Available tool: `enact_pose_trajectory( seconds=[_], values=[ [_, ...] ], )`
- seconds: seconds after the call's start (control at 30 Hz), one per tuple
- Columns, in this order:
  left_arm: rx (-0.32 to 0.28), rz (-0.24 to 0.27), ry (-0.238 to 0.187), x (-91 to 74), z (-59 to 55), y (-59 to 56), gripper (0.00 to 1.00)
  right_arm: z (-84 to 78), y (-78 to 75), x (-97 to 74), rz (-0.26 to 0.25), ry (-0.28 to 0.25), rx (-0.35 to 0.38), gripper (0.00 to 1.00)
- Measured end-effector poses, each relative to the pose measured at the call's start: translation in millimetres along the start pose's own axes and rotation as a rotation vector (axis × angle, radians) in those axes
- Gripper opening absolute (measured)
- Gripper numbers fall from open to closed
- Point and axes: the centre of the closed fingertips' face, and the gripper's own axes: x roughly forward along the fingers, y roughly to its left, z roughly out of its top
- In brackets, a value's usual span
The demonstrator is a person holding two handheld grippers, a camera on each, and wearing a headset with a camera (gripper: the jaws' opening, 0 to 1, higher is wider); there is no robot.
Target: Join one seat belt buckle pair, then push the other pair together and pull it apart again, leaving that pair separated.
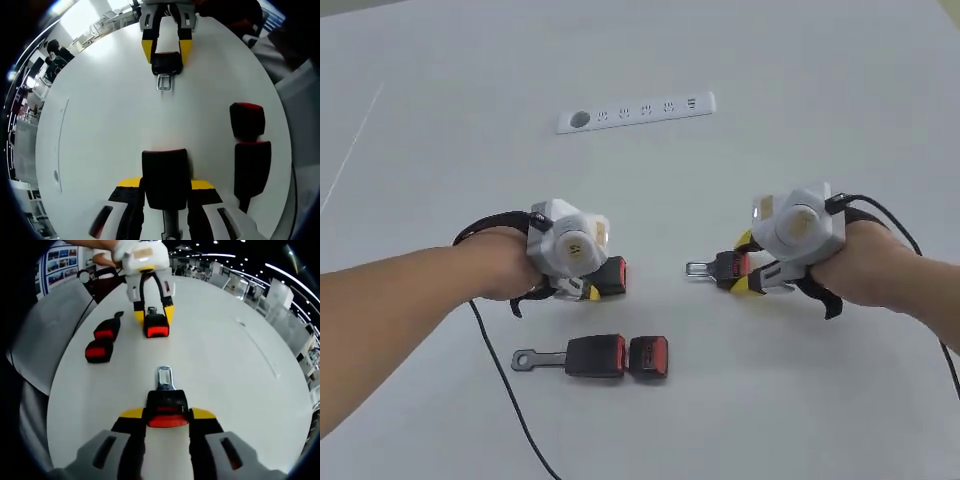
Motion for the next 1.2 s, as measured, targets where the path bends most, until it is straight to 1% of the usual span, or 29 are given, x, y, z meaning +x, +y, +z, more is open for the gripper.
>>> enact_pose_trajectory(
  seconds=[0.13, 0.2, 0.33, 0.5, 0.57, 0.67, 0.87, 0.97, 1.1, 1.2],
  values=[
    [0.007, -0.001, 0.005, 0.2, 0.3, 0.0, 0.33, 14.6, 4.6, 11.2, 0.009, -0.009, -0.021, 0.32],
    [0.011, 0.0, 0.008, 0.4, 0.2, 0.1, 0.33, 20.0, 2.6, 17.2, 0.009, -0.015, -0.026, 0.32],
    [0.015, 0.0, 0.009, 0.8, 0.3, 0.0, 0.33, 31.4, 5.7, 26.7, 0.008, -0.021, -0.041, 0.32],
    [0.016, 0.0, 0.004, 0.8, -0.1, 0.2, 0.33, 43.4, 7.4, 37.9, 0.011, -0.033, -0.045, 0.32],
    [0.018, 0.0, 0.003, 0.8, -0.1, 0.0, 0.33, 48.9, 4.9, 43.3, 0.006, -0.042, -0.028, 0.32],
    [0.019, 0.0, 0.001, 0.5, 0.1, -0.1, 0.33, 56.3, 4.3, 49.1, 0.004, -0.047, -0.03, 0.32],
    [0.017, -0.001, -0.002, 0.0, -0.1, -0.5, 0.33, 62.1, 6.3, 53.9, 0.011, -0.041, -0.049, 0.31],
    [0.017, -0.002, -0.002, -0.2, -0.1, -0.8, 0.33, 62.9, 7.5, 53.6, 0.003, -0.027, -0.079, 0.31],
    [0.018, -0.003, -0.002, -0.4, -0.3, -1.0, 0.33, 62.4, 8.0, 52.7, -0.004, -0.02, -0.081, 0.31],
    [0.017, -0.003, -0.003, -0.4, -0.3, -1.0, 0.33, 63.4, 8.3, 53.1, -0.015, -0.008, -0.096, 0.31]
  ],
)
